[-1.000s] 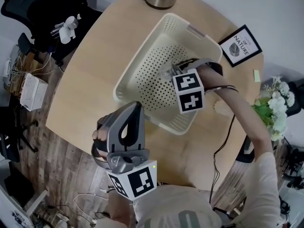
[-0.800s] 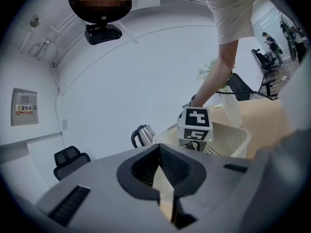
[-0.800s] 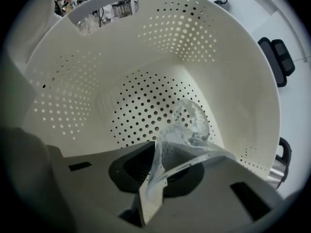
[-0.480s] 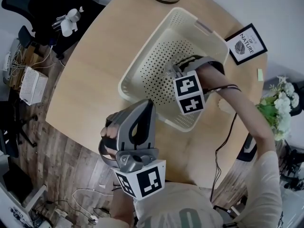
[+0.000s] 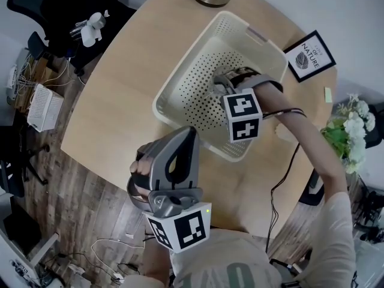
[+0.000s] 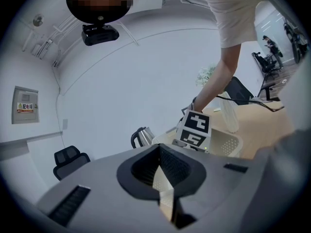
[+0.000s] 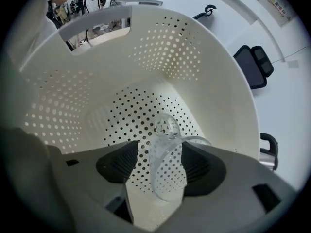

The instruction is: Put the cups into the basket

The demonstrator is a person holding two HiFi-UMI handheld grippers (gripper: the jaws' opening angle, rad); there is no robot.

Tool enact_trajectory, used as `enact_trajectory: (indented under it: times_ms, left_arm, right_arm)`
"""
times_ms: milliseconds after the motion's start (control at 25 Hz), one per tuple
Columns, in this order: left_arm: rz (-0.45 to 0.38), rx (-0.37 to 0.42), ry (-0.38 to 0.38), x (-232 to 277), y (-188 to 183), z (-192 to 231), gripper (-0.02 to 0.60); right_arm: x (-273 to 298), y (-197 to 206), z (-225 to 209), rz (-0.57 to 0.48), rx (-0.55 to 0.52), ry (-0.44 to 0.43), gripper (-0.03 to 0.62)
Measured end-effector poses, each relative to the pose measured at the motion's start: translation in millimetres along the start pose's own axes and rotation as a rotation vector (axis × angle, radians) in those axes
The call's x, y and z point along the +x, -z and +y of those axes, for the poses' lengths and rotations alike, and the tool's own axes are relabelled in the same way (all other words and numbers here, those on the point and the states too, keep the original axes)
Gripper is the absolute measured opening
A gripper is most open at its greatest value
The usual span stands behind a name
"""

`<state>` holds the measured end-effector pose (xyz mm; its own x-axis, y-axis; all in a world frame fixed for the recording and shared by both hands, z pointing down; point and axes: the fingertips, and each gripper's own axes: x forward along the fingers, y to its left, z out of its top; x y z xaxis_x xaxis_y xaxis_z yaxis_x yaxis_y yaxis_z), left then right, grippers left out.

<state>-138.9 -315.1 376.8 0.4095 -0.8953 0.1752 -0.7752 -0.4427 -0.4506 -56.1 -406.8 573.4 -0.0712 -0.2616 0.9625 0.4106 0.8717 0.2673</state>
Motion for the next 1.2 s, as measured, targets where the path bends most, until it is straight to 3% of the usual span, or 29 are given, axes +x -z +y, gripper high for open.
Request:
enact_trajectory:
  times_ms: [280,440,560,640,680,760,880,1200]
  left_arm:
    - [-0.021,0.029,-0.028,-11,-19,8,0.008]
    - [-0.045,0.051,-0.041,-22,-39,12,0.008]
    - [-0.059,0.078,-0.050,-32,-55,12,0.008]
    - [-0.072,0.094,-0.059,-40,-67,11,0.008]
    - [-0.079,0.103,-0.064,-44,-74,10,0.008]
    - [-0.091,0.126,-0.074,-54,-86,10,0.008]
    - [-0.102,0.158,-0.090,-71,-101,6,0.008]
    - [-0.136,0.167,-0.117,-121,-140,-16,0.008]
  right_arm:
    - [-45,-3,-8,-0.013,0.020,0.069,0.261]
    - [-86,-12,-15,-0.078,0.096,0.116,0.261]
    - [-131,-22,-29,-0.205,0.209,0.232,0.233]
    - [-167,-22,-43,-0.287,0.288,0.376,0.039]
    - [-183,-20,-47,-0.317,0.322,0.436,-0.002]
    - [-215,-19,-48,-0.394,0.395,0.505,-0.002]
    - [-264,-28,-37,-0.591,0.525,0.580,-0.002]
    - [-382,-42,43,-0.985,0.809,0.833,-0.002]
